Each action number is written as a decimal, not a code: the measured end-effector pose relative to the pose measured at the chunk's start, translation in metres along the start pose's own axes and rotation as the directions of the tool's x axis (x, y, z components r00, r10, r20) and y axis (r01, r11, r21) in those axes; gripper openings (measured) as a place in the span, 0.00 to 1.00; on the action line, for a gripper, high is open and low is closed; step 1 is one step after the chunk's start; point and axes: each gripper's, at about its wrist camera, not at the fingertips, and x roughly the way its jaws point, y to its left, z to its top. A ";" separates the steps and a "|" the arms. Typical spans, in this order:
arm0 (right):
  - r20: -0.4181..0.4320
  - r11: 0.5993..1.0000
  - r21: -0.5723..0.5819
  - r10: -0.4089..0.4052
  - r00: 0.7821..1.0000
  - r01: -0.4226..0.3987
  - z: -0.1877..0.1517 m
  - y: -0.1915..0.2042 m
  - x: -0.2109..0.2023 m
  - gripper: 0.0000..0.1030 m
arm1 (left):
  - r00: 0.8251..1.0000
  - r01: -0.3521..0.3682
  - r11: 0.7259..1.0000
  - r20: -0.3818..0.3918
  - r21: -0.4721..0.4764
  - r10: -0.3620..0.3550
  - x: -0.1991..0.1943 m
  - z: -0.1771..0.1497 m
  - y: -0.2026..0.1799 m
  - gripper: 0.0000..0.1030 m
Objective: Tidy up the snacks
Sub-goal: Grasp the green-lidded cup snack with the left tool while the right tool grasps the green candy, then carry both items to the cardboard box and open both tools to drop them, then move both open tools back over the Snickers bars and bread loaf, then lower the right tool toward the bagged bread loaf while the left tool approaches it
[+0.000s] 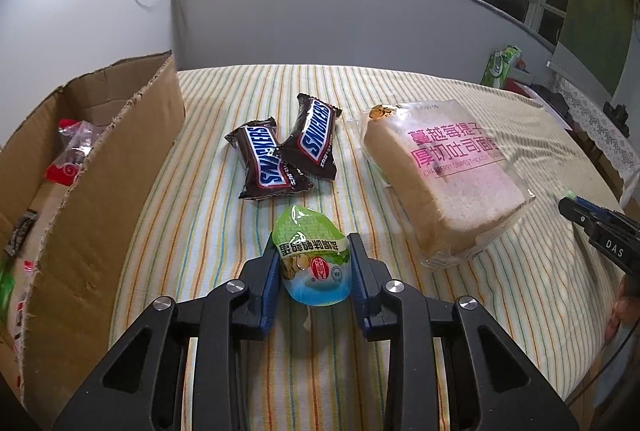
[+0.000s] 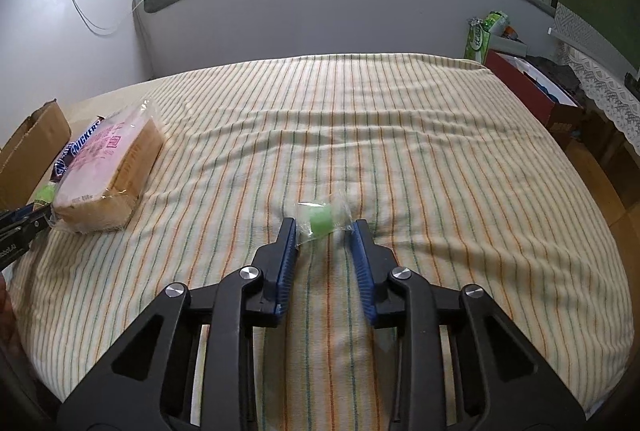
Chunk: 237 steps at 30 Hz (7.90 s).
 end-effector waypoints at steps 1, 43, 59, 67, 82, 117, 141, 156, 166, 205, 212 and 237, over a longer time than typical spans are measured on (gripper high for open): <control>0.001 1.000 0.003 0.003 1.000 -0.003 0.000 0.000 0.000 0.28 | 1.000 0.002 1.000 0.001 -0.002 -0.002 0.000 0.000 0.001 0.28; 0.286 0.997 -0.066 -0.027 0.958 0.048 0.027 0.035 -0.144 0.22 | 0.956 0.119 0.993 0.272 -0.005 -0.113 -0.130 0.029 0.004 0.28; 0.332 0.998 -0.065 0.008 0.943 0.014 0.001 0.047 -0.186 0.22 | 0.938 0.140 0.990 0.317 0.025 -0.140 -0.164 0.021 -0.003 0.28; 0.341 0.997 -0.073 0.017 0.940 0.008 -0.032 0.063 -0.217 0.22 | 0.942 0.153 0.988 0.296 0.037 -0.157 -0.180 -0.006 -0.002 0.29; 0.380 0.982 -0.185 0.026 0.925 0.049 -0.056 0.141 -0.276 0.22 | 0.910 0.123 0.991 0.392 0.051 -0.133 -0.255 -0.054 0.035 0.30; 0.136 0.819 -0.478 0.427 0.894 -0.318 0.023 0.356 -0.096 0.22 | 0.954 -0.082 0.976 0.267 -0.199 0.135 -0.146 -0.008 0.177 0.31; 0.070 0.818 -0.430 0.451 0.890 -0.381 0.011 0.348 -0.056 0.58 | 0.970 -0.131 0.963 0.170 -0.234 0.173 -0.111 -0.010 0.195 0.69; 0.109 0.813 -0.428 0.481 0.870 -0.396 0.006 0.354 -0.088 0.79 | 0.954 -0.149 0.956 0.218 -0.254 0.206 -0.147 -0.022 0.201 0.70; 0.131 0.840 -0.381 0.463 0.876 -0.387 0.003 0.319 -0.090 0.79 | 0.953 -0.171 0.957 0.208 -0.233 0.221 -0.147 -0.018 0.185 0.70; 0.287 0.985 -0.085 0.171 0.942 -0.153 -0.033 0.113 -0.159 0.84 | 0.972 0.014 0.998 0.234 0.068 -0.029 -0.161 -0.022 0.014 0.71; 0.225 0.983 -0.086 0.178 0.958 -0.162 -0.026 0.114 -0.119 0.84 | 0.983 0.035 0.998 0.176 0.056 -0.044 -0.128 -0.021 0.012 0.75; -0.056 0.930 -0.175 0.318 0.946 -0.323 0.110 0.107 0.024 0.84 | 0.978 0.201 0.978 0.041 0.048 -0.203 -0.017 0.046 -0.035 0.76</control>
